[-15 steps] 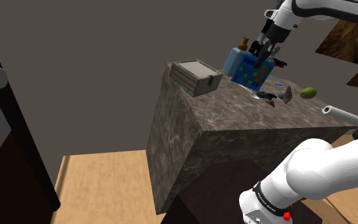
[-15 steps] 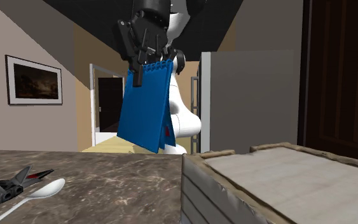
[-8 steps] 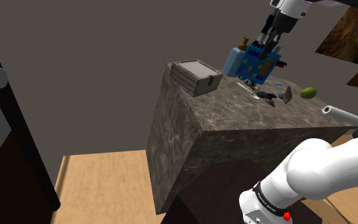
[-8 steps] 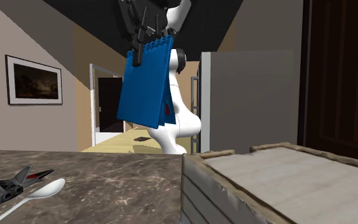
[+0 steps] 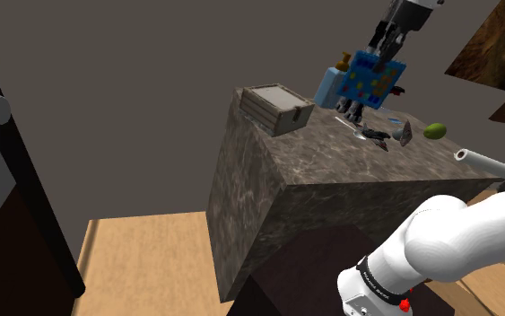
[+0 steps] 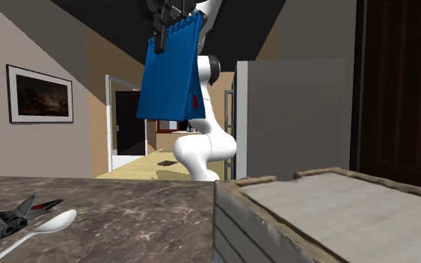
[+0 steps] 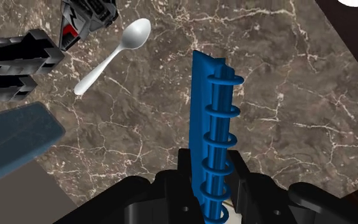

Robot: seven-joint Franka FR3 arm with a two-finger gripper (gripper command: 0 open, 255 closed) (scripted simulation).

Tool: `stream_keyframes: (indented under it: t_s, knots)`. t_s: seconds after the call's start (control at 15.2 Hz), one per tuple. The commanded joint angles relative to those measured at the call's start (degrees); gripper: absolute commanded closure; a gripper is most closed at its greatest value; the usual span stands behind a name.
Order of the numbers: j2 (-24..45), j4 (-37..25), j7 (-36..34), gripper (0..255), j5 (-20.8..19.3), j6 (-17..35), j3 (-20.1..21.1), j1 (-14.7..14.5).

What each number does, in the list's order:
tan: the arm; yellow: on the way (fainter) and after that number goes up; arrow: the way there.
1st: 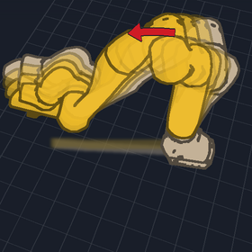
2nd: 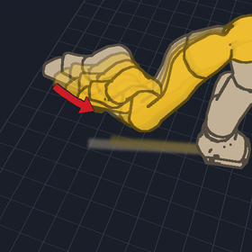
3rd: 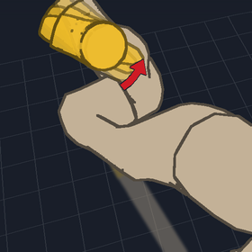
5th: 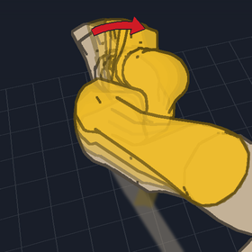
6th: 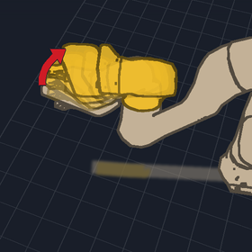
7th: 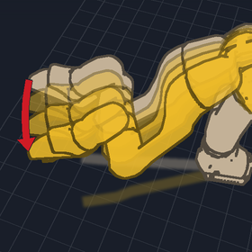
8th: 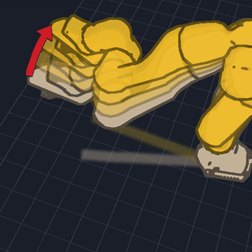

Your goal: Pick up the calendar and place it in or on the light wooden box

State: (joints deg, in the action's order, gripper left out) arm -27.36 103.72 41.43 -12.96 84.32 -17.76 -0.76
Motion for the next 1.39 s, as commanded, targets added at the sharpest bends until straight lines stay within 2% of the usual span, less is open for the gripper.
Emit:
stream_keyframes:
  t_s: [0.0, 0.4, 0.73, 0.99, 1.06, 1.12, 1.32]
  knots:
    - [1.9, -2.4, -0.7, 255, 0.6, -0.6, 0.5, -0.5]
    - [12.1, -13.5, -4.8, 255, 3.7, -2.5, 2.9, -2.8]
    - [22.3, -26.3, -7.6, 255, 6.0, -5.7, 4.3, -4.3]
    - [32.5, -40.6, -9.2, 255, 8.1, -10.3, 5.0, -5.0]
    - [35.7, -45.3, -9.6, 255, 8.8, -12.0, 5.1, -5.0]
    - [41.4, -54.3, -9.9, 255, 10.0, -15.4, 5.2, -4.8]
    - [37.7, -46.1, -10.7, 255, 9.1, -10.8, 5.5, -5.6]
